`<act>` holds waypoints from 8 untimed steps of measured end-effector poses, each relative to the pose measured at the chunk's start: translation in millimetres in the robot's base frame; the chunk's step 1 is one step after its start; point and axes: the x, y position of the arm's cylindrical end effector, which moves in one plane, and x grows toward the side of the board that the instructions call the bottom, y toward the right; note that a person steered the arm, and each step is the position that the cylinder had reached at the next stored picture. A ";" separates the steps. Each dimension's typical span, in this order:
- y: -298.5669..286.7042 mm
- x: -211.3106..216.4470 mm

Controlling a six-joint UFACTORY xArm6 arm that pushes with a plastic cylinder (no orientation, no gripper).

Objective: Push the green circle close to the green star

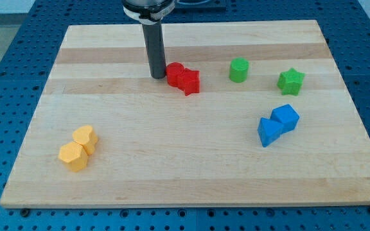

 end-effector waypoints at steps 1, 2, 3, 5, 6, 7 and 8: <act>-13.2 -9.4; -22.0 -28.6; -22.1 -39.3; -22.1 -57.1; -19.4 -57.1; -18.4 -55.4; 1.1 -56.4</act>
